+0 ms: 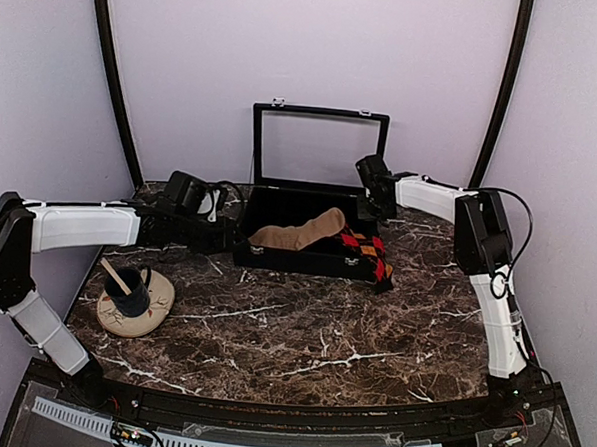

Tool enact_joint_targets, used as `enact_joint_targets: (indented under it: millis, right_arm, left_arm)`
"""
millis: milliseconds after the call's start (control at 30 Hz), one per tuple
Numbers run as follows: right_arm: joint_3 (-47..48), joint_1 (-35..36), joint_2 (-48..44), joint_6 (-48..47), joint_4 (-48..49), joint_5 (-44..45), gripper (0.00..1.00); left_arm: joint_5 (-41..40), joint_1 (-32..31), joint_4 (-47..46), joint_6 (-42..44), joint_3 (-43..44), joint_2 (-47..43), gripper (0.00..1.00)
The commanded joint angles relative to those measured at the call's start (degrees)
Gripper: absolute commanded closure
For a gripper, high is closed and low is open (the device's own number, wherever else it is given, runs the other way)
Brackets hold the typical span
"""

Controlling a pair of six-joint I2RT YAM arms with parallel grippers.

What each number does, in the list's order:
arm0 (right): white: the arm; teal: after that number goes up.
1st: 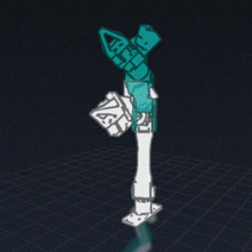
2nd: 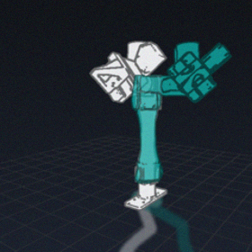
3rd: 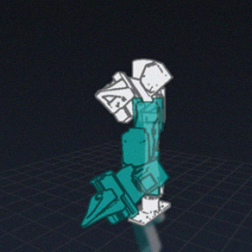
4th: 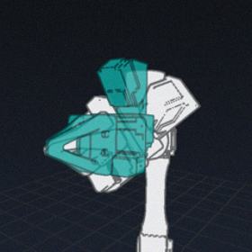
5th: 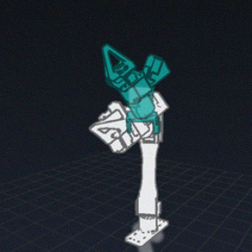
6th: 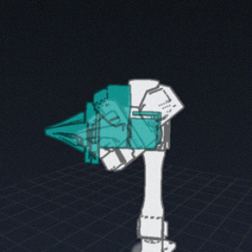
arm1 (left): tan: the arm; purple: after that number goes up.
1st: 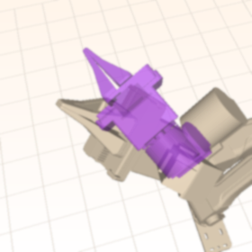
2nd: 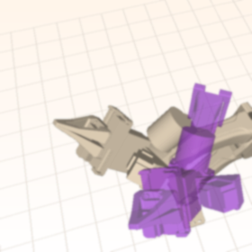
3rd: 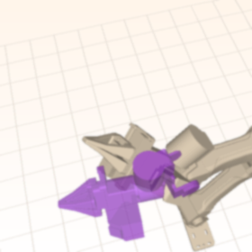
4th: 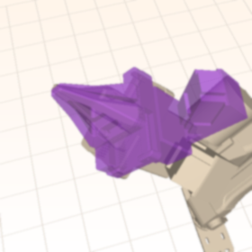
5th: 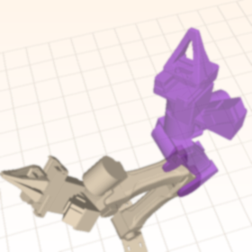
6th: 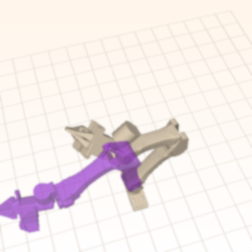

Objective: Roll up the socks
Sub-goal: Move the storage box to the center of the board.

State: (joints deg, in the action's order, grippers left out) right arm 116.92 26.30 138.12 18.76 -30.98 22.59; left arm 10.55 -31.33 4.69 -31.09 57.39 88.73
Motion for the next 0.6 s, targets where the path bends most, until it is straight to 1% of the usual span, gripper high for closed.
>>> enact_joint_targets:
  millis: [0, 233, 267, 300, 367, 433, 567]
  right_arm:
    - [0.4, -4.1, -4.2, 0.4, 7.1, 0.7, 1.0]
    - [2.6, -5.9, -3.0, -2.1, 7.0, 0.2, 1.0]
    - [2.8, -6.0, -3.0, -2.5, 7.0, 0.1, 0.98]
    - [2.8, -6.0, -3.1, -2.7, 7.2, -0.2, 0.93]
    - [2.1, -6.0, -3.8, -3.0, 8.0, -0.6, 0.78]
    - [1.0, -6.0, -4.9, -3.1, 9.0, -1.1, 0.66]
    - [-1.4, -6.0, -7.5, -3.5, 11.9, -2.7, 0.5]
  left_arm:
    - [0.4, 0.0, 1.2, 0.6, 1.4, 0.3, 0.61]
    - [0.7, 0.0, 1.1, 0.3, 1.7, 0.9, 0.61]
    - [0.8, 0.0, 1.2, 0.3, 1.8, 1.0, 0.61]
    - [0.8, -0.1, 1.2, 0.3, 1.8, 1.1, 0.61]
    - [0.9, -0.1, 1.1, 0.3, 2.1, 1.4, 0.61]
    - [0.9, -0.2, 1.1, 0.4, 2.4, 1.5, 0.61]
    - [0.9, -0.4, 1.0, 0.5, 2.6, 1.9, 0.61]
